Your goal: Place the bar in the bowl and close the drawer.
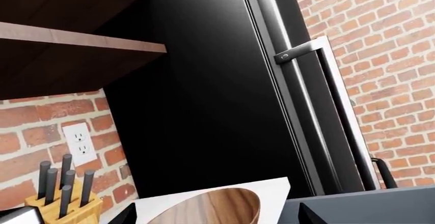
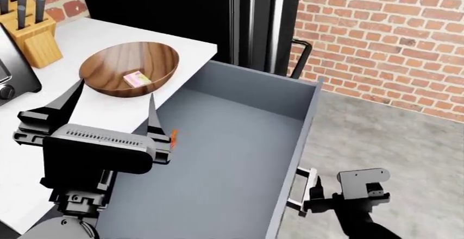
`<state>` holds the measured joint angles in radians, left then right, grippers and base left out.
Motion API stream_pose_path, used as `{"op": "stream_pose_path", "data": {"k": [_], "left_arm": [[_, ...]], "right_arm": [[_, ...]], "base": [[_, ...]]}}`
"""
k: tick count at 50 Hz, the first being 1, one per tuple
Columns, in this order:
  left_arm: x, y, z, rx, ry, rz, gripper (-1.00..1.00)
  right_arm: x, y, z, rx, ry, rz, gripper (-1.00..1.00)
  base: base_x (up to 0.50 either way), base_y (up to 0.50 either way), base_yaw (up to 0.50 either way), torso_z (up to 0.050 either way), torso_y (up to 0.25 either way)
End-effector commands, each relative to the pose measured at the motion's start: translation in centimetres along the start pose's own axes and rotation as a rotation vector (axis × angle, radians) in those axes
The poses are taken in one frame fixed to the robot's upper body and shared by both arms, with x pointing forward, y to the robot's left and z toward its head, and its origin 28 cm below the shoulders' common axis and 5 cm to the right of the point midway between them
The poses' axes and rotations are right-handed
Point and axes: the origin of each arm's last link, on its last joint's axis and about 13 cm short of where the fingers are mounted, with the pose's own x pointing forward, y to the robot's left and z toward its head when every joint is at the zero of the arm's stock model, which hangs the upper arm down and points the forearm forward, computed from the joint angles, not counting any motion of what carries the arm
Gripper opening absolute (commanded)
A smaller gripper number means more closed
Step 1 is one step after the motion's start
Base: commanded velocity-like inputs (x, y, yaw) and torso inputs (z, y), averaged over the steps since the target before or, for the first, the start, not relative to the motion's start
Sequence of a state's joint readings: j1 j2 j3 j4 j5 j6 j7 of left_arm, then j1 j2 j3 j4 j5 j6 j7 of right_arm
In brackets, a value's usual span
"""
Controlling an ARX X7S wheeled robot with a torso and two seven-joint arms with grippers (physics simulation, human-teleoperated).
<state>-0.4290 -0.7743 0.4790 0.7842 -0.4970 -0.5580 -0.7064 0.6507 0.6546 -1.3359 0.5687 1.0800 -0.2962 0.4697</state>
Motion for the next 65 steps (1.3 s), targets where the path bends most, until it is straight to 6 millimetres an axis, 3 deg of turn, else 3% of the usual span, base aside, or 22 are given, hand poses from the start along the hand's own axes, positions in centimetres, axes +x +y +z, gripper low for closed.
{"op": "stream_pose_path", "data": {"k": [1,30,57,65], "left_arm": [[0.0,0.0,0.0,0.001,-0.001,0.000,1.00],[0.2,-0.1,0.0,0.003,-0.008,-0.008,1.00],[0.4,-0.3,0.3,0.014,-0.006,-0.021,1.00],[0.3,-0.3,0.3,0.012,-0.007,-0.023,1.00]], "right_arm": [[-1.4,4.6,-3.2,-0.062,0.127,0.306,1.00],[3.6,12.0,-1.0,-0.073,0.077,0.570,1.00],[3.7,16.8,3.6,-0.044,-0.043,0.820,1.00],[3.4,17.6,4.2,-0.050,-0.055,0.861,1.00]], "base": [[0.00,0.00,0.00,0.000,0.000],[0.00,0.00,0.00,0.000,0.000],[0.00,0.00,0.00,0.000,0.000],[0.00,0.00,0.00,0.000,0.002]]}}
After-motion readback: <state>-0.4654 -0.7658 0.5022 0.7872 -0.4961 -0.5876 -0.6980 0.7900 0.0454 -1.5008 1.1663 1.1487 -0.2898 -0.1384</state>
